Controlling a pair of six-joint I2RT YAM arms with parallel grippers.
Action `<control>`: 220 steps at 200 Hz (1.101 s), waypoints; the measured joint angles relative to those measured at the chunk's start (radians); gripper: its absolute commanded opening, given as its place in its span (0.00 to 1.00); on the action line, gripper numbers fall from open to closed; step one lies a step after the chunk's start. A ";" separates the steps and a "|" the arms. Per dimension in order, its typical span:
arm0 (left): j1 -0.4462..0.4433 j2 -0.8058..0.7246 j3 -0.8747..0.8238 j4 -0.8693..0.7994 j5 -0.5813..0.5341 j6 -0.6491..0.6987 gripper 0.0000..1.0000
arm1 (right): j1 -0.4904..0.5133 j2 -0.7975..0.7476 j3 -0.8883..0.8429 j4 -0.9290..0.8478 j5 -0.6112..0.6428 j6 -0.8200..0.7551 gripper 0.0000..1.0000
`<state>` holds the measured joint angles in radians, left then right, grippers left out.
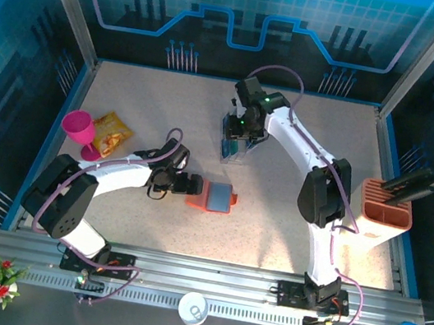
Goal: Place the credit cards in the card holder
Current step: Pick up the credit card from the storage box.
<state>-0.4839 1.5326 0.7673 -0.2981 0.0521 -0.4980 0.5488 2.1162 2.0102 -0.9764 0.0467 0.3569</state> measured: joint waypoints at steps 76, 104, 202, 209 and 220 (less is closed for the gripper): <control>0.000 0.000 -0.004 0.005 0.000 0.000 0.99 | -0.016 0.005 0.110 -0.085 0.098 -0.049 0.35; 0.000 0.000 -0.004 0.005 0.000 0.000 0.99 | -0.031 0.027 0.128 -0.103 0.115 -0.057 0.35; 0.000 0.000 -0.004 0.006 0.000 0.000 0.99 | -0.048 0.091 0.130 -0.127 0.124 -0.070 0.29; 0.000 0.000 -0.004 0.006 0.000 0.000 0.99 | -0.048 0.094 0.130 -0.127 0.121 -0.071 0.28; 0.000 0.000 -0.004 0.006 0.000 0.000 0.99 | -0.049 0.097 0.130 -0.127 0.117 -0.070 0.25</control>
<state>-0.4839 1.5326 0.7635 -0.2924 0.0521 -0.4976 0.4999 2.2127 2.1399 -1.1030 0.1635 0.2871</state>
